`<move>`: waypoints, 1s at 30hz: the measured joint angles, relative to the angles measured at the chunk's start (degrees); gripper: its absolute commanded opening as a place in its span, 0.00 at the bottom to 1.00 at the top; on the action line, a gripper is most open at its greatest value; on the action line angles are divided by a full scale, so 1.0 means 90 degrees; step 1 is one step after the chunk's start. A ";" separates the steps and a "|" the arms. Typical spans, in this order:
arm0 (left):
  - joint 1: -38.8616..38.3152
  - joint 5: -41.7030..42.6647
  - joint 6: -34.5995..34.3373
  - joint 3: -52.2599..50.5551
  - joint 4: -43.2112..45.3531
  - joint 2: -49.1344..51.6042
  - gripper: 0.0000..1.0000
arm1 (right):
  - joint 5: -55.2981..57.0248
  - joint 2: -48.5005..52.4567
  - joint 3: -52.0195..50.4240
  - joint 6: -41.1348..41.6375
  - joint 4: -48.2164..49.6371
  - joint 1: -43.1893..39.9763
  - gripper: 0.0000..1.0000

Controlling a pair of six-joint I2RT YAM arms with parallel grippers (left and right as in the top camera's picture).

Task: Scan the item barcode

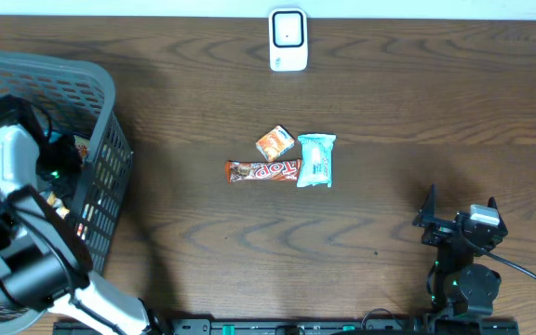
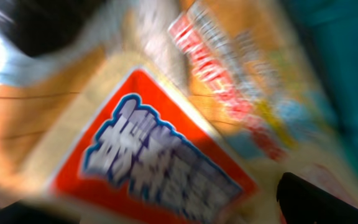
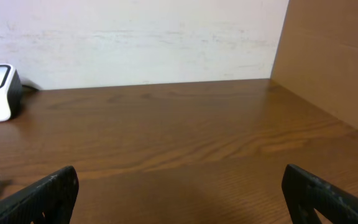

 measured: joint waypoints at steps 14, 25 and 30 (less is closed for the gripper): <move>-0.0342 -0.0228 -0.0170 0.0355 0.0342 0.0474 0.07 | 0.0000 0.0000 -0.0002 0.0002 0.0000 0.0000 0.99; -0.0374 -0.0668 0.0216 0.0109 0.0124 0.0068 0.07 | 0.0000 0.0000 -0.0002 0.0002 0.0000 0.0000 0.99; -0.0381 -0.1598 0.0362 -0.0010 -0.0330 -0.1086 0.07 | 0.0000 0.0000 0.0000 0.0002 0.0000 0.0000 0.99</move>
